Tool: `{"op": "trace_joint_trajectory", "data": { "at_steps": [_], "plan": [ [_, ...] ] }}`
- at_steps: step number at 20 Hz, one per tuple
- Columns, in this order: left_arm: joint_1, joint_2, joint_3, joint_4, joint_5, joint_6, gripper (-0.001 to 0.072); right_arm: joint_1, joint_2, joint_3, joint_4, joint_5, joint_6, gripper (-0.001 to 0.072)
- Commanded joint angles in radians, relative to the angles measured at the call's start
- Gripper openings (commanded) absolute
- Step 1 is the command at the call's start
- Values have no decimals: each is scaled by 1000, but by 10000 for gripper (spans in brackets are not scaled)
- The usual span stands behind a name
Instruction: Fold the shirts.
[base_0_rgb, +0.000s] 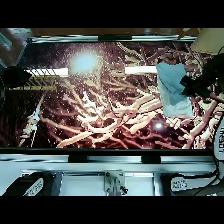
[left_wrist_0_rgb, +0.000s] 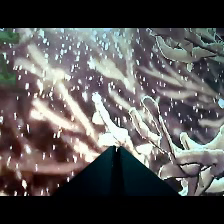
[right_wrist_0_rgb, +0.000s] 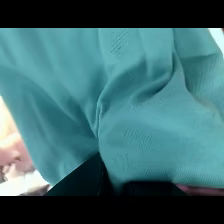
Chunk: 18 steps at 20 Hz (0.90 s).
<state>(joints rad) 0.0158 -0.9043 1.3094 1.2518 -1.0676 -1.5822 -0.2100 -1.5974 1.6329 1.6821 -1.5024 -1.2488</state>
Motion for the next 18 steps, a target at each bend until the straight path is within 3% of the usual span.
{"op": "trace_joint_trajectory", "data": {
  "at_steps": [1, 3, 4, 6, 10, 13, 15, 18],
  "plan": [
    [0, -2, 0, -3, 1, 30, 36, 11, 0, -130, -65, -2, 64, 76],
    [0, -1, 0, -3, 1, 34, 36, 11, 0, -161, -86, 2, 80, 77],
    [0, -2, 0, -3, 1, 34, 36, 11, 0, -166, -84, 16, 98, 116],
    [0, -2, 0, -3, 1, 34, 36, 13, 2, -164, -54, 43, 87, 542],
    [0, -2, 0, -3, 0, 50, 36, 13, 48, -104, -43, 27, 50, 552],
    [-19, -24, 3, 35, -51, 154, 34, 40, 138, 48, -58, 35, -169, 544],
    [-74, -90, 17, 160, -135, 135, 34, 129, 194, 125, -123, 94, -265, 544],
    [-176, -254, 63, 344, -300, 56, 38, 355, 211, 122, -134, 167, -267, 545]
  ]
}}
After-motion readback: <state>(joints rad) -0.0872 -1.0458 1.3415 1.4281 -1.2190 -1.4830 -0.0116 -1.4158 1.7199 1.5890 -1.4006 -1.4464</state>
